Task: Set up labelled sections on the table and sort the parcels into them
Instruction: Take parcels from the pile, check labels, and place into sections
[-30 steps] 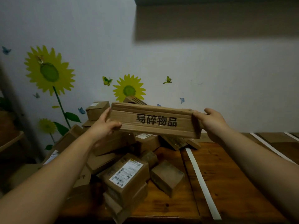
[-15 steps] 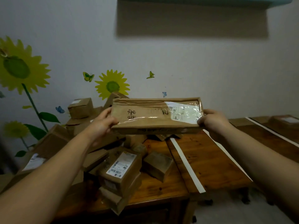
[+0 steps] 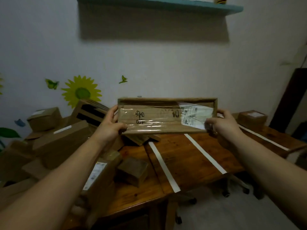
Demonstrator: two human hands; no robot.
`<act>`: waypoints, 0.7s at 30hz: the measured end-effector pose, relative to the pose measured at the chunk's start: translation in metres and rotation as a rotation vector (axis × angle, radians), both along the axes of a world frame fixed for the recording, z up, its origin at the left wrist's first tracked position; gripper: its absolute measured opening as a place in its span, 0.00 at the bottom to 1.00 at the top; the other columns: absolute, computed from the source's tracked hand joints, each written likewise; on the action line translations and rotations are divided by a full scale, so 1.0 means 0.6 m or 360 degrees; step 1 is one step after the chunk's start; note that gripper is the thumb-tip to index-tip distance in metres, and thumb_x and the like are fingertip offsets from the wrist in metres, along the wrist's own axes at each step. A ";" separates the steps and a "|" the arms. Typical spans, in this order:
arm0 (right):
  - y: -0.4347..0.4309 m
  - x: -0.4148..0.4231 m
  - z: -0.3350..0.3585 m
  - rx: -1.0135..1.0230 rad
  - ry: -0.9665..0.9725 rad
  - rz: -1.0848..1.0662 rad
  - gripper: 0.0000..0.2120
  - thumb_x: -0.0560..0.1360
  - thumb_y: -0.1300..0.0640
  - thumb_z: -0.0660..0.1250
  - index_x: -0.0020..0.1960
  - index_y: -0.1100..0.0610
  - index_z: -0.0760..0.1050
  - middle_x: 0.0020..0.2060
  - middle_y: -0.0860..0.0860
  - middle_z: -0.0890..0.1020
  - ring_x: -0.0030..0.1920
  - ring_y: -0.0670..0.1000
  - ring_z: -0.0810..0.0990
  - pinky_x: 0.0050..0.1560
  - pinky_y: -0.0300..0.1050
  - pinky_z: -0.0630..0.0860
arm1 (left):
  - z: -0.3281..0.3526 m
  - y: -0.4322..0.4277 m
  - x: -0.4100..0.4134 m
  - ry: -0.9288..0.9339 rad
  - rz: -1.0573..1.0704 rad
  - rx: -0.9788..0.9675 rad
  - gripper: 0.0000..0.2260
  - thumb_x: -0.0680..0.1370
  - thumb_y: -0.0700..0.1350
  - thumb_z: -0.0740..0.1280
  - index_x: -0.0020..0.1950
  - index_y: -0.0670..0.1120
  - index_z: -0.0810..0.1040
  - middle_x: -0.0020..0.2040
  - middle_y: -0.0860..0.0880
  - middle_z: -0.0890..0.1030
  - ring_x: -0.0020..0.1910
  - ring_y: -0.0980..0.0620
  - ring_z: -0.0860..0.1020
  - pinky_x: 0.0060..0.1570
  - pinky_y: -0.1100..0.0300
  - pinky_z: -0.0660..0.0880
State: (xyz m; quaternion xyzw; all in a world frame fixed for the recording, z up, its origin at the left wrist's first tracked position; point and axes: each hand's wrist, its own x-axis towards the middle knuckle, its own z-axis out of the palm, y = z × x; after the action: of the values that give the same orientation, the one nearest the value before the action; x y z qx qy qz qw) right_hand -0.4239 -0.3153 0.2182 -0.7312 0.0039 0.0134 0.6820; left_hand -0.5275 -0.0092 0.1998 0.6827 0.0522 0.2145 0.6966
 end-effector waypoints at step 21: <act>-0.571 0.241 -0.074 -0.0519 -0.0197 -0.0329 0.15 0.75 0.50 0.69 0.58 0.44 0.67 0.56 0.49 0.78 0.54 0.52 0.78 0.57 0.52 0.77 | 0.011 -0.561 0.400 -0.0046 -0.0266 0.0186 0.30 0.73 0.29 0.67 0.69 0.52 0.67 0.61 0.47 0.75 0.51 0.46 0.80 0.47 0.53 0.80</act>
State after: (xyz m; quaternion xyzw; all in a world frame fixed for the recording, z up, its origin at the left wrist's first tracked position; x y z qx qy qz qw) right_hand -0.2792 -0.6581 0.1736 -0.8271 0.0392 -0.1023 0.5513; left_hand -0.2876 -0.3458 0.2063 0.7209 -0.0276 0.1682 0.6718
